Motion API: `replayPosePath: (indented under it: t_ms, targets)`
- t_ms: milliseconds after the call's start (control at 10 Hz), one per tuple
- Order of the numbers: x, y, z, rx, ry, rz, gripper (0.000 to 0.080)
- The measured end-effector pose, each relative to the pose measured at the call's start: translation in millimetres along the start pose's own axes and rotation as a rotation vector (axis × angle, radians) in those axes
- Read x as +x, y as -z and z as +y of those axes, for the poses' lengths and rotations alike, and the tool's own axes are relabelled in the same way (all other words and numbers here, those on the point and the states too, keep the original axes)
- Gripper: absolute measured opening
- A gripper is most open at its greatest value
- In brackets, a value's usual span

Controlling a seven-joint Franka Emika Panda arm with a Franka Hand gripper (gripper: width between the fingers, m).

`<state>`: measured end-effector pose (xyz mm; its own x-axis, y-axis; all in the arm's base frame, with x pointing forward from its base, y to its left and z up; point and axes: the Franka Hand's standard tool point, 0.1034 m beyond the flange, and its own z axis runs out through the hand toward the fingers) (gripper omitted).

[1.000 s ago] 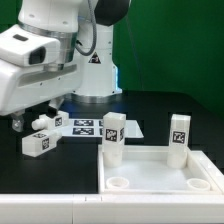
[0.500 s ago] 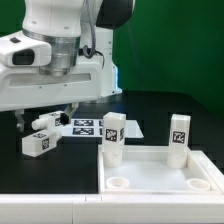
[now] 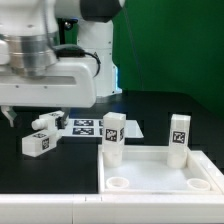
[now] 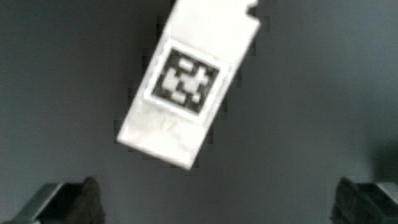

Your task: Assemble square table

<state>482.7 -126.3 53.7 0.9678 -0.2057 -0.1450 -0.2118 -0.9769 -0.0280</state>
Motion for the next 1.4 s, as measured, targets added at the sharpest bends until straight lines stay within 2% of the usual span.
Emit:
replayPosePath:
  t_ms: [300,400,500,600,700,800,900,1000,1100,1300,1400]
  targets:
    - [-2.8,-1.7,-4.2,0.017,-0.079,-0.019,0.0649]
    - [-5.1,-1.5,1.1,0.046,-0.118,-0.076,0.0649]
    - [-0.1,-0.5,8.4,0.056,-0.141,-0.082,0.0649]
    - [-4.9,0.0,11.9,0.099,-0.19,-0.151,0.0649]
    - [-7.2,2.7,16.5,0.138,-0.217,-0.287,0.0649]
    - [1.1,0.9,18.3,0.146,-0.212,-0.344,0.0649]
    - [-1.3,-0.7,15.5,0.153,-0.205,-0.386,0.0649]
    - [-9.2,-0.8,13.5,0.169,-0.201,-0.474,0.0649]
    - [-8.7,-4.2,14.8,0.18,-0.199,-0.558,0.0649]
    - [-13.0,-16.5,8.0,0.24,-0.337,-0.76,0.0649]
    - [-4.7,-23.0,2.0,0.289,-0.402,-0.766,0.0649]
